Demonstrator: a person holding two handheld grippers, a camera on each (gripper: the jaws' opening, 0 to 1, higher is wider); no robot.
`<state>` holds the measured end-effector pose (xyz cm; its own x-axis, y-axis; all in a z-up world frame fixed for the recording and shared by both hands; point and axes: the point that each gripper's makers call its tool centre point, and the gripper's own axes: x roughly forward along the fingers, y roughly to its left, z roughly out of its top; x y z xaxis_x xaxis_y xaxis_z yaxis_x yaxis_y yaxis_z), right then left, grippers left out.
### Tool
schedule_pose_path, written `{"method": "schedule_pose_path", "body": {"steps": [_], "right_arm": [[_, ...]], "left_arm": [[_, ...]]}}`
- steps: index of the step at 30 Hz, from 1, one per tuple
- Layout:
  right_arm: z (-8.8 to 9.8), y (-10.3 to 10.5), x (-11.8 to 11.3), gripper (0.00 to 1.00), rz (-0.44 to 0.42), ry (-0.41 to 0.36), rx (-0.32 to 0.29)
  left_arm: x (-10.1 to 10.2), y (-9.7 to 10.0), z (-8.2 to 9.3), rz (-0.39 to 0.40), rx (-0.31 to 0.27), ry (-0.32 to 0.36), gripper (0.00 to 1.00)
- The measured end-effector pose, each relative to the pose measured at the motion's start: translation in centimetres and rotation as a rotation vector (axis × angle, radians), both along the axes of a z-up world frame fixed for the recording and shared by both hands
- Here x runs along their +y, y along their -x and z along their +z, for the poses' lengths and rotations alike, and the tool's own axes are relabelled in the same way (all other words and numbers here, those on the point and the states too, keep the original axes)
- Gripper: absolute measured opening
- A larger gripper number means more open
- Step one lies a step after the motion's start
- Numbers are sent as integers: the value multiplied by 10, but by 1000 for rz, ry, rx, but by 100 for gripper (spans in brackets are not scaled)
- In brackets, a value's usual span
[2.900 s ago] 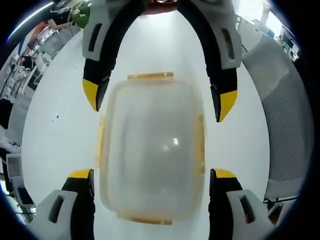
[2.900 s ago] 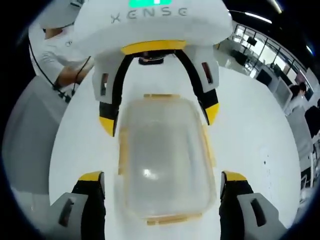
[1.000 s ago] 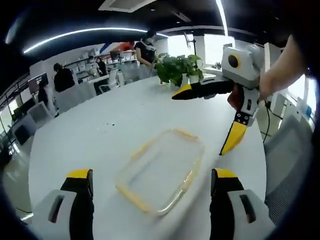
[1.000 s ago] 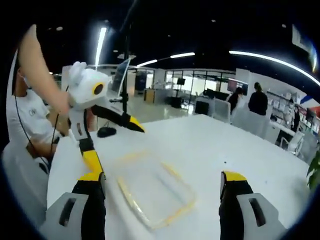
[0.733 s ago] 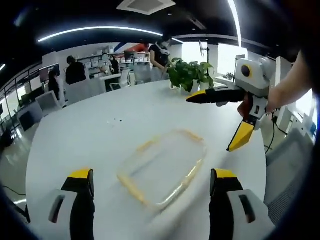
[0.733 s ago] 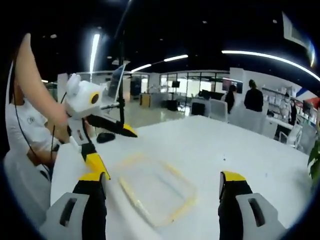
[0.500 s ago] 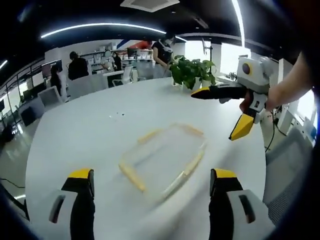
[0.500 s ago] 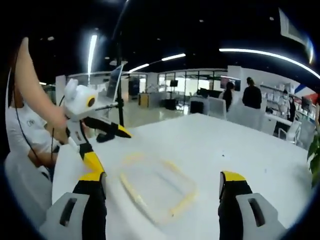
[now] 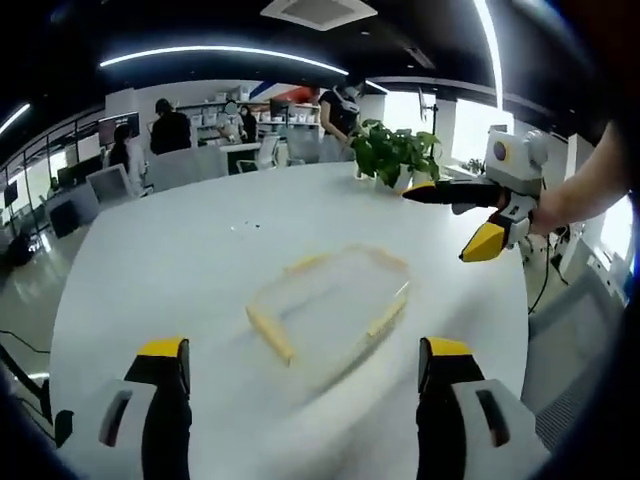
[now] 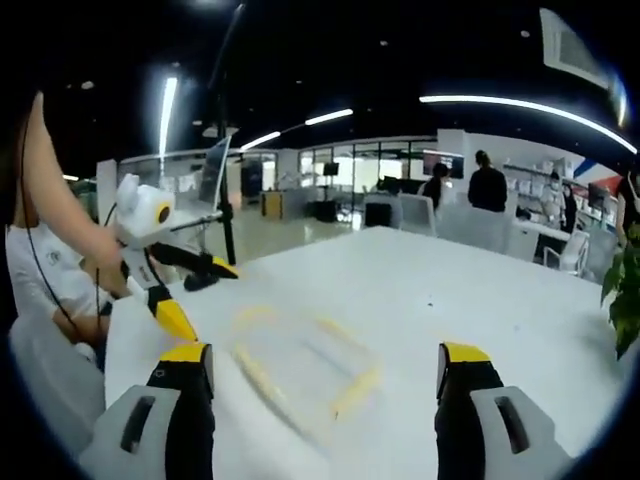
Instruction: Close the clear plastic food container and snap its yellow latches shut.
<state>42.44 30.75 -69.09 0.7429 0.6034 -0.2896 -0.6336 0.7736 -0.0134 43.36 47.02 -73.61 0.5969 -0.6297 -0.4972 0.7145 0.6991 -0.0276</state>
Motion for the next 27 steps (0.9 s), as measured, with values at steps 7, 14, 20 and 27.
{"method": "schedule_pose_path", "body": {"steps": [7, 14, 20, 27], "right_arm": [[4, 9, -18, 92, -33, -10, 0], [5, 21, -27, 91, -44, 2, 0], [0, 34, -32, 90, -39, 34, -2], [2, 54, -35, 90, -33, 27, 0]], "left_arm": [[8, 10, 0, 17, -3, 2, 94], [19, 22, -6, 50, 11, 7, 92], [30, 31, -7, 100, 22, 29, 90], [37, 49, -7, 116, 19, 33, 90]]}}
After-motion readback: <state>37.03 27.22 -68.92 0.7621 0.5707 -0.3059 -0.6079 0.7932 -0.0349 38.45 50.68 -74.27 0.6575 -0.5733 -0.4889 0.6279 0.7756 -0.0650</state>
